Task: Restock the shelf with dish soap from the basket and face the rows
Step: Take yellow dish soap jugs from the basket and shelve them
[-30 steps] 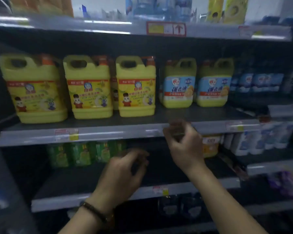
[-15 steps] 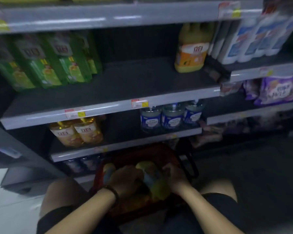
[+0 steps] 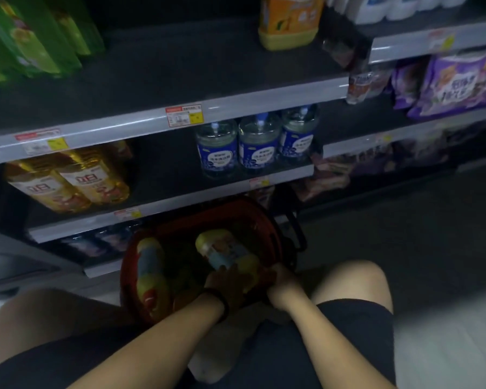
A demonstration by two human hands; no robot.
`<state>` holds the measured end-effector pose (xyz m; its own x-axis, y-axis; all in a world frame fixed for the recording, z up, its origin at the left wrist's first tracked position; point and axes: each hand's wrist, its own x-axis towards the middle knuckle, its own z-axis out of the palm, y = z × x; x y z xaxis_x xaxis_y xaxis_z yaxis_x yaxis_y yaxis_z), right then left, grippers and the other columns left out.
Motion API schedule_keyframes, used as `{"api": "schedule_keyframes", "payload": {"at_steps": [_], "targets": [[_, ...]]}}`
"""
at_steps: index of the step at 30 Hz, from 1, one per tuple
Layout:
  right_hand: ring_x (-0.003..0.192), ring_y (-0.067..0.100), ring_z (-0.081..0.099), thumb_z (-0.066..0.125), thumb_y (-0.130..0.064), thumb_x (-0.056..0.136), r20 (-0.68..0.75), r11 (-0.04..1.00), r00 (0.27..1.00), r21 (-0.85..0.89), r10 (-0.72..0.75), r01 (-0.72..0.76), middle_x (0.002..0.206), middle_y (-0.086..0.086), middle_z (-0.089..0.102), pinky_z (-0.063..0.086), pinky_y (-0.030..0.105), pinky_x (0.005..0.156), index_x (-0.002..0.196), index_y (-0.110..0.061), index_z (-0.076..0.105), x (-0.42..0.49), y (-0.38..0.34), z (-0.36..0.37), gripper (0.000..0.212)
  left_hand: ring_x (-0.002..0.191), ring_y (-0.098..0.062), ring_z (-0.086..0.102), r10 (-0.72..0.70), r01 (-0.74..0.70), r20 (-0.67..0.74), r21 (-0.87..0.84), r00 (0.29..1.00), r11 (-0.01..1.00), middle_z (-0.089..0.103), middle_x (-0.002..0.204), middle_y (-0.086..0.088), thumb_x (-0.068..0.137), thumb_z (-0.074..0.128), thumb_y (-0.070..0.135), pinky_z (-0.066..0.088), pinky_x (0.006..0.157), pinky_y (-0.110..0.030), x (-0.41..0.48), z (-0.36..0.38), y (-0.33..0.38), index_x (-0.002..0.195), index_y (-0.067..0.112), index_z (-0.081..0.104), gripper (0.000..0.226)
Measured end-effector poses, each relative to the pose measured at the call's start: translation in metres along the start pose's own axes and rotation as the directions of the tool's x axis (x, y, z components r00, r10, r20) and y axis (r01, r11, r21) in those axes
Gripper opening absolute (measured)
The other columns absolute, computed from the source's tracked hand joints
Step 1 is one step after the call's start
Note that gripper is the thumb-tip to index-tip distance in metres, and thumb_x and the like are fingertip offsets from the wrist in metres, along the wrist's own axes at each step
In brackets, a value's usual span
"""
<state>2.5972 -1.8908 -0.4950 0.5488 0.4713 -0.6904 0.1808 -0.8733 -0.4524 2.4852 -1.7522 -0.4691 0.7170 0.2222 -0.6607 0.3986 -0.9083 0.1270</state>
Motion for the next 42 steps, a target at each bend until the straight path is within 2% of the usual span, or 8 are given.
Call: {"api": "schedule_keyframes", "payload": {"at_steps": [7,13,18,23,26,35,39,42], "targets": [[0.133,0.03,0.057,0.052,-0.016,0.109,0.104,0.997,0.995,-0.078,0.008,0.0,0.154,0.012,0.053,0.045,0.03,0.101,0.161,-0.02,0.037,-0.002,0.013,-0.005,0.054,0.142,-0.047,0.036,-0.136,0.134,0.002,0.14,0.991,0.981,0.049,0.15,-0.017,0.106,0.044,0.043,0.039,0.11,-0.051,0.018,0.013,0.022,0.151,0.026,0.045,0.048],[0.107,0.02,0.065,0.063,-0.019,0.1,0.095,0.999,0.995,0.03,0.031,-0.034,0.131,0.007,0.066,0.056,0.031,0.078,0.148,-0.023,0.054,0.01,0.014,0.002,0.048,0.135,-0.042,0.049,-0.112,0.129,-0.114,0.161,0.987,0.978,0.056,0.142,-0.015,0.107,0.047,0.037,0.041,0.108,-0.048,0.012,0.032,0.002,0.145,0.029,0.056,0.04],[0.119,0.026,0.062,0.062,-0.027,0.1,0.052,0.998,0.999,0.068,0.011,-0.015,0.139,0.007,0.061,0.054,0.035,0.097,0.147,-0.022,0.05,0.011,-0.001,0.004,0.05,0.091,-0.047,0.071,-0.107,0.133,-0.251,0.089,0.962,0.987,0.071,0.109,-0.017,0.064,0.092,0.054,0.061,0.066,-0.049,0.01,0.03,-0.02,0.1,0.034,0.082,0.042],[0.147,0.03,0.045,0.068,-0.045,0.1,0.01,0.986,0.997,0.152,-0.074,0.072,0.165,0.007,0.037,0.043,0.039,0.117,0.168,-0.023,0.015,0.007,-0.016,0.008,0.089,0.148,-0.048,0.036,-0.007,0.002,-0.349,-0.016,0.937,1.0,0.032,0.164,-0.016,0.092,0.068,0.045,0.04,0.116,-0.053,-0.011,-0.019,-0.049,0.15,0.031,0.051,0.062],[0.151,0.023,0.042,0.078,-0.067,0.084,-0.047,0.938,0.984,0.296,-0.175,0.181,0.169,-0.005,0.033,0.041,0.047,0.123,0.169,-0.038,0.007,0.008,-0.022,0.013,0.114,0.146,-0.034,0.043,0.024,-0.065,-0.282,-0.138,0.959,0.988,0.031,0.165,-0.007,0.088,0.072,0.05,0.044,0.115,-0.048,-0.026,-0.036,-0.066,0.157,0.031,0.034,0.081],[0.134,0.01,0.059,0.087,-0.012,0.089,-0.268,0.735,0.898,0.517,-0.349,0.439,0.139,-0.021,0.055,0.049,0.002,0.088,0.156,-0.033,0.038,-0.024,-0.049,-0.007,0.086,0.1,-0.01,0.065,-0.124,-0.251,-0.572,-0.53,0.81,0.81,0.065,0.112,0.011,0.107,0.048,0.043,0.051,0.086,-0.032,-0.088,-0.088,-0.082,0.127,0.029,0.057,0.025],[0.117,-0.019,0.055,0.093,-0.031,0.077,-0.359,0.673,0.816,0.462,-0.454,0.577,0.134,-0.029,0.053,0.041,-0.003,0.09,0.144,-0.039,0.044,-0.059,-0.083,-0.032,0.084,0.092,-0.002,0.063,-0.095,-0.308,-0.634,-0.495,0.768,0.812,0.064,0.102,0.016,0.108,0.049,0.043,0.044,0.076,-0.023,-0.129,-0.125,-0.091,0.117,0.033,0.056,0.015],[0.118,-0.008,0.066,0.092,-0.022,0.071,-0.38,0.627,0.772,0.45,-0.51,0.636,0.124,-0.023,0.073,0.05,0.007,0.089,0.138,-0.036,0.058,-0.078,-0.111,-0.058,0.076,0.086,0.006,0.064,-0.133,-0.338,-0.691,-0.501,0.711,0.797,0.066,0.092,0.014,0.105,0.051,0.048,0.041,0.066,-0.017,-0.159,-0.157,-0.093,0.111,0.042,0.053,0.009]]}}
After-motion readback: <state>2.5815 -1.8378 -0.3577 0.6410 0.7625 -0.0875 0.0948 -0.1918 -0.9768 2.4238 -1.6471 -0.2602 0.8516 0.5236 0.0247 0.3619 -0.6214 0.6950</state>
